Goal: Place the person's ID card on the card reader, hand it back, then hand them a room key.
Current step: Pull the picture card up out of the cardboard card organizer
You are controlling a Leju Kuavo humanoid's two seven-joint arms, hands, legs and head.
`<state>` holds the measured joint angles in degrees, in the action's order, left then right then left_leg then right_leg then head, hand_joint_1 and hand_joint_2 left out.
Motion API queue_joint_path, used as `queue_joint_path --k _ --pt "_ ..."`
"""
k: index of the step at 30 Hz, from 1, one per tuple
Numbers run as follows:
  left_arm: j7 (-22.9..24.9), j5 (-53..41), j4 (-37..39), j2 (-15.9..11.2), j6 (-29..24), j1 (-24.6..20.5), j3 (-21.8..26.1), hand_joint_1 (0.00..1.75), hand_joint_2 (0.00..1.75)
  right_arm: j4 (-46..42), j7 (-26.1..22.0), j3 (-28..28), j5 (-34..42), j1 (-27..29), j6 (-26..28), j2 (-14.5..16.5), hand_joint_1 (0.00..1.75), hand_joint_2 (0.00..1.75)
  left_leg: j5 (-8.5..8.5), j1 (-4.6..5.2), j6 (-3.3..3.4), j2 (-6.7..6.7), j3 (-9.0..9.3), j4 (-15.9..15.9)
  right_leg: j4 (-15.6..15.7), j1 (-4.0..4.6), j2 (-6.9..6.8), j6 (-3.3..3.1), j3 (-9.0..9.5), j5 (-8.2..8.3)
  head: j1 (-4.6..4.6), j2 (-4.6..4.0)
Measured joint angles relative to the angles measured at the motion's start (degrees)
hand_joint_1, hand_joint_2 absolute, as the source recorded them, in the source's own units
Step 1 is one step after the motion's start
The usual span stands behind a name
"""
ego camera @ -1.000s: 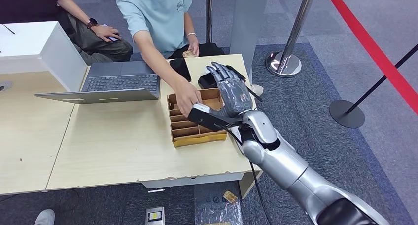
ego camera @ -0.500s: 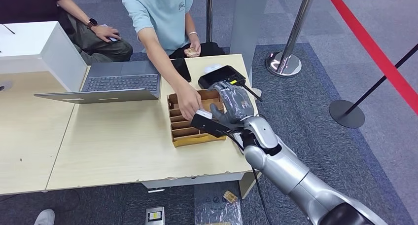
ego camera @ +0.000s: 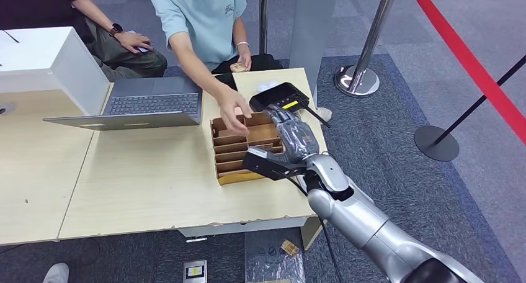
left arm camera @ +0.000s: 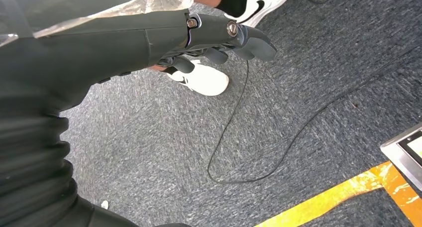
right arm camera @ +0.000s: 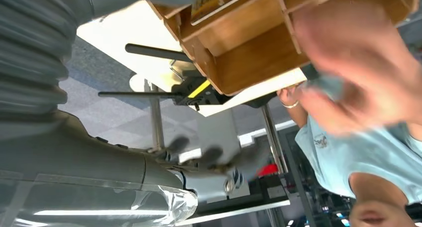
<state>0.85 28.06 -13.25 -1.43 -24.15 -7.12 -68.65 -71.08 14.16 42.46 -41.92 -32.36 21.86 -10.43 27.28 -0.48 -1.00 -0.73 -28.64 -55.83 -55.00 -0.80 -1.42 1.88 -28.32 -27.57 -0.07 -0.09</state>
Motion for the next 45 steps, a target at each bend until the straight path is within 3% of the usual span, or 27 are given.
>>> queue_joint_path --k 26,29,31,32,34,36,45 --pt "0.38 -1.06 0.0 0.15 0.11 -0.29 -0.01 0.0 1.75 10.1 -2.89 0.77 1.37 -0.68 1.11 2.45 0.18 1.75 0.0 0.0 0.0 0.0 -0.01 0.0 0.0 0.0 0.0 0.0 0.0 0.0 0.0 0.0" --pt "0.42 -1.07 0.0 0.21 0.16 -0.29 -0.01 0.0 1.75 11.13 -3.2 0.77 1.63 -0.85 1.21 2.87 0.28 1.75 0.01 0.0 0.0 0.0 -0.01 0.0 0.0 0.0 0.0 0.0 0.0 0.0 0.0 0.0" --pt "0.44 -1.07 0.0 0.26 0.2 -0.28 -0.01 0.0 1.75 11.8 -3.32 0.77 1.72 -0.94 1.26 3.11 0.44 1.75 0.01 0.0 0.0 0.0 -0.02 0.0 0.0 0.0 0.0 0.0 0.0 0.0 0.0 0.0" --pt "0.46 -1.07 0.0 0.28 0.22 -0.27 -0.01 0.0 1.75 12.14 -3.38 0.77 1.75 -0.98 1.3 3.22 0.57 1.75 0.01 0.0 0.0 0.0 -0.02 0.0 0.0 0.0 0.0 0.0 0.0 0.0 0.0 0.0" --pt "0.51 -1.1 0.0 0.31 0.24 -0.25 -0.01 0.0 1.75 12.76 -3.51 0.77 1.79 -1.06 1.34 3.43 1.03 1.75 0.01 0.0 0.0 0.0 -0.02 0.0 0.0 0.0 0.0 0.0 0.0 0.0 0.0 0.0" --pt "0.58 -1.13 0.0 0.32 0.25 -0.23 -0.01 0.0 1.75 13.37 -3.76 0.78 1.86 -1.18 1.36 3.62 1.34 1.75 0.01 0.0 0.0 0.0 -0.02 0.0 0.0 0.0 0.0 0.0 0.0 0.0 0.0 0.0" --pt "0.54 -1.24 0.0 0.45 0.26 -0.21 -0.01 0.0 1.75 15.49 -5.05 0.84 2.83 -1.94 2.0 4.56 1.32 1.75 0.01 0.0 0.0 0.0 -0.01 0.0 0.0 0.0 0.0 0.0 0.0 0.0 -0.01 0.0"
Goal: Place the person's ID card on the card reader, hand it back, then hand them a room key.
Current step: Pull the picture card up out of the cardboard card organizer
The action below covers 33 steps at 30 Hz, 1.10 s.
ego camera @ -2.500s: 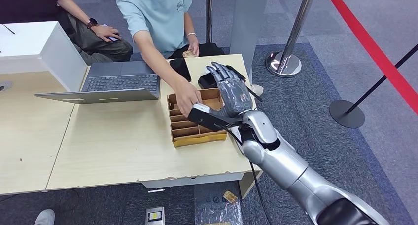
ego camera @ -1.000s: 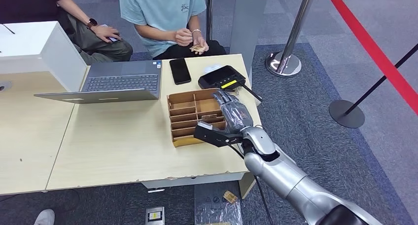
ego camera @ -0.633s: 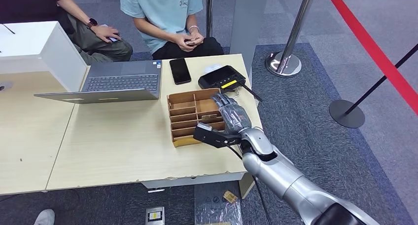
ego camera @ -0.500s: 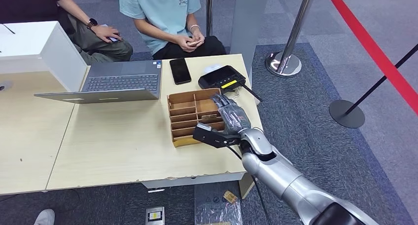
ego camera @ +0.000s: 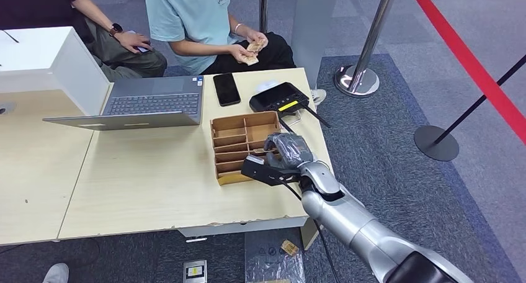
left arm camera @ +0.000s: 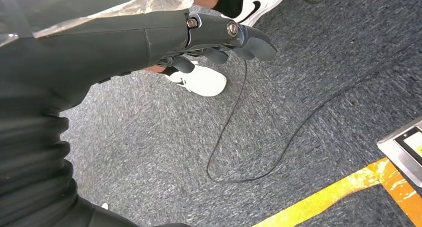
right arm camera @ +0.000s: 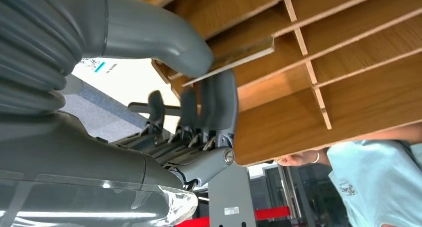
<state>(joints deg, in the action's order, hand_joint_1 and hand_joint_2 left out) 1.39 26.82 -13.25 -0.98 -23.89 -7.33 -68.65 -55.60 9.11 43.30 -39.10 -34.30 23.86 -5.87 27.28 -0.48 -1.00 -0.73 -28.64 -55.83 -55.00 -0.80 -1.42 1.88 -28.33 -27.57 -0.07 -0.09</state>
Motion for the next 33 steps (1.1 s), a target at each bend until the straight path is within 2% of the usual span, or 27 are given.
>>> queue_joint_path --k 6,13,19,26,33 --pt "-0.13 0.05 0.0 0.02 0.0 0.0 0.0 0.0 1.75 0.71 -0.13 0.0 0.15 -0.16 0.75 0.38 1.41 1.75 0.0 0.0 0.0 0.0 0.01 0.0 0.0 0.0 0.0 0.0 0.0 0.0 0.01 0.0" --pt "-0.1 0.14 0.0 0.02 0.0 0.05 0.0 0.0 1.75 0.97 -0.13 -0.02 0.95 -0.23 1.15 0.44 1.66 1.75 0.0 0.0 0.0 0.0 0.01 0.0 0.0 0.0 0.0 0.0 0.01 0.0 0.01 0.0" --pt "-0.07 -0.05 0.0 0.03 0.06 0.04 0.0 0.0 1.75 0.97 -0.14 -0.04 1.08 -0.72 1.21 0.43 1.71 1.75 0.0 0.0 0.0 0.0 0.0 0.0 0.0 0.0 0.0 0.0 0.01 0.0 0.01 0.0" --pt "0.49 -1.06 0.0 0.02 0.58 -0.34 0.0 0.0 1.75 -1.2 1.01 -0.16 0.13 -6.85 -0.06 0.27 1.75 1.75 -0.01 0.01 0.0 -0.02 0.02 -0.01 -0.02 -0.01 0.01 0.0 -0.01 0.01 0.0 0.0" --pt "0.58 -1.78 0.0 0.04 1.23 -1.09 0.0 0.0 1.75 -3.7 2.4 -0.09 -1.28 -15.43 -3.94 0.27 1.75 1.75 -0.01 0.01 -0.01 -0.02 0.02 -0.02 -0.04 -0.01 0.01 0.0 0.0 0.01 0.0 0.0"
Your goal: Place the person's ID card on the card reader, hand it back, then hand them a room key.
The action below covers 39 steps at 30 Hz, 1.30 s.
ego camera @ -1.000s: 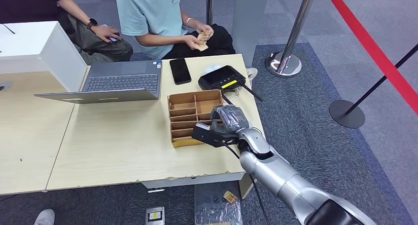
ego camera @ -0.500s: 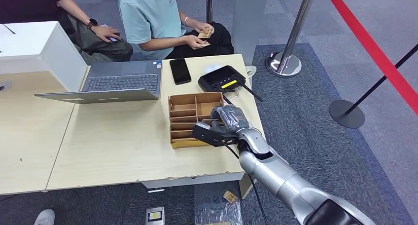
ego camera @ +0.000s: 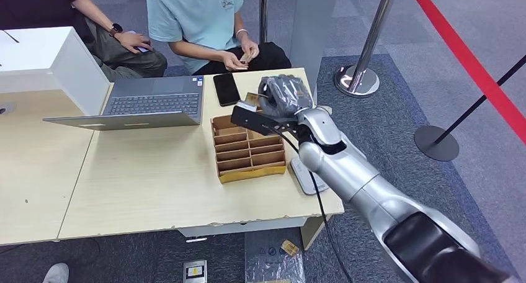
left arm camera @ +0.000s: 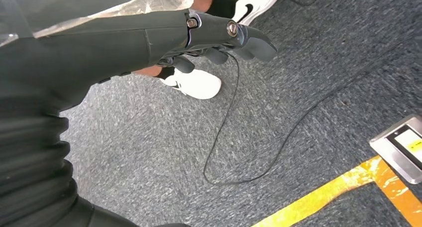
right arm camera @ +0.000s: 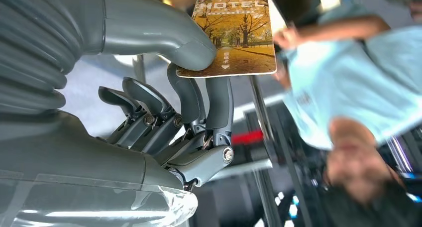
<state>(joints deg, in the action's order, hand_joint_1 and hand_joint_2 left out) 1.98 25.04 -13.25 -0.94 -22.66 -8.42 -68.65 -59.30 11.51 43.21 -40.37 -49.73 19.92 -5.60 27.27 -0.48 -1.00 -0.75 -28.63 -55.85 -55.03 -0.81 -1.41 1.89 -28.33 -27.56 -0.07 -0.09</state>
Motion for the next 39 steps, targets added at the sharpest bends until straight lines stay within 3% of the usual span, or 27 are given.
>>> queue_joint_path --k 14,23,39 --pt "0.3 -1.14 0.0 0.41 1.02 -1.31 0.0 0.0 1.75 3.38 0.57 2.8 -9.63 -11.33 -2.04 2.87 1.75 1.75 0.0 -0.01 0.0 0.01 -0.04 0.01 0.0 0.01 0.0 0.0 -0.01 0.0 0.01 0.0" --pt "0.96 -1.63 0.0 0.54 1.49 -1.44 -0.03 0.0 1.75 9.45 0.09 5.87 -20.18 -13.52 -0.29 4.83 1.75 1.75 0.01 -0.01 0.0 0.02 -0.04 0.01 0.01 0.01 0.0 0.0 0.0 0.0 0.01 0.0" --pt "0.38 -1.64 0.0 1.15 1.59 -1.09 -0.04 0.0 1.75 15.6 -0.32 10.09 -29.09 -17.13 -1.48 6.7 1.75 1.75 0.01 0.0 0.0 0.02 -0.04 0.0 0.01 0.01 0.0 0.0 -0.01 0.0 0.0 0.0"
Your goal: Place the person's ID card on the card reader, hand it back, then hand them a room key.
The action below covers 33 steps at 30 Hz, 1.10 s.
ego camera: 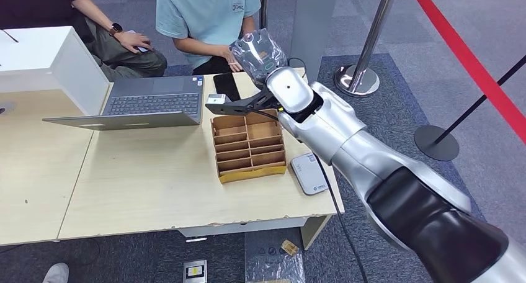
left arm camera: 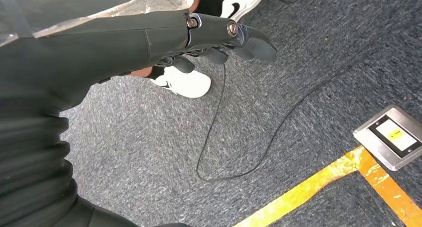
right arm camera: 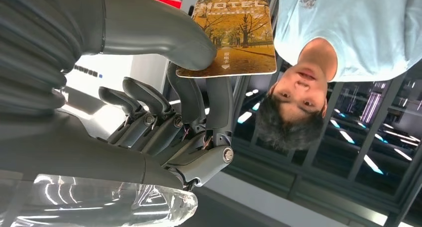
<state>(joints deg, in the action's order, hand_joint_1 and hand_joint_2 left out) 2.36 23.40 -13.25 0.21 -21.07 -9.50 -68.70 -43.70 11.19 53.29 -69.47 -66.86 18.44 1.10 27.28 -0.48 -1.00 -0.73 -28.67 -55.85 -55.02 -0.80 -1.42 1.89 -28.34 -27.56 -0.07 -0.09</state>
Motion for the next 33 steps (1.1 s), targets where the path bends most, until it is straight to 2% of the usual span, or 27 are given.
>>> queue_joint_path --k 11,13,14,15,17,18,19,33 --pt "0.32 -0.52 0.0 0.21 0.2 0.87 -0.02 0.0 1.75 4.1 1.83 2.95 -11.31 -2.18 0.16 0.53 1.75 1.75 0.0 0.0 0.0 0.0 0.01 0.0 0.01 0.0 0.0 0.0 0.0 0.0 -0.01 0.0" --pt "0.48 -0.71 0.0 0.21 0.22 1.16 -0.02 0.0 1.75 4.85 2.84 3.41 -12.3 -2.17 0.34 0.45 1.69 1.75 0.0 0.0 0.0 0.0 0.01 0.0 0.01 0.0 0.0 0.0 -0.01 0.0 0.0 0.0" --pt "0.51 -0.78 0.0 0.21 0.22 1.29 -0.02 0.0 1.75 5.19 3.29 3.58 -12.61 -2.17 0.51 0.36 1.6 1.75 0.0 0.0 0.0 0.0 0.01 0.0 0.01 0.0 0.0 0.0 -0.01 0.0 0.0 0.0" --pt "0.55 -0.83 0.0 0.21 0.22 1.42 -0.02 0.0 1.75 5.5 3.65 3.73 -12.82 -2.16 0.74 0.23 1.28 1.75 0.0 0.0 0.0 0.0 0.01 0.0 0.02 0.0 0.0 0.0 -0.02 0.0 0.01 0.0" --pt "0.64 -0.88 0.0 0.21 0.22 1.66 -0.03 0.0 1.75 6.14 4.14 3.91 -12.96 -2.14 1.31 -0.09 0.46 1.75 0.0 0.0 0.0 0.0 0.01 -0.01 0.02 0.0 0.0 0.0 -0.02 0.0 0.01 0.0" --pt "0.69 -0.91 0.0 0.21 0.23 1.77 -0.04 0.0 1.75 6.43 4.28 3.97 -12.95 -2.13 1.65 -0.27 0.12 1.75 0.0 0.0 0.0 0.0 0.01 -0.01 0.03 0.0 0.0 0.0 -0.02 0.0 0.01 0.0" --pt "0.76 -0.96 0.0 0.21 0.28 1.88 -0.04 0.0 1.75 6.72 4.37 4.02 -12.91 -2.09 2.08 -0.47 0.0 1.75 0.01 0.0 0.0 0.0 0.01 -0.01 0.03 0.0 0.0 0.0 -0.02 0.0 0.01 0.0" --pt "0.52 -1.76 0.0 0.22 0.55 1.79 -0.09 0.0 1.75 8.18 3.65 2.84 -12.18 -0.31 6.02 -1.54 0.0 1.75 0.01 0.0 0.0 0.0 0.02 -0.01 0.02 0.0 0.01 0.0 -0.02 0.0 0.01 0.0"
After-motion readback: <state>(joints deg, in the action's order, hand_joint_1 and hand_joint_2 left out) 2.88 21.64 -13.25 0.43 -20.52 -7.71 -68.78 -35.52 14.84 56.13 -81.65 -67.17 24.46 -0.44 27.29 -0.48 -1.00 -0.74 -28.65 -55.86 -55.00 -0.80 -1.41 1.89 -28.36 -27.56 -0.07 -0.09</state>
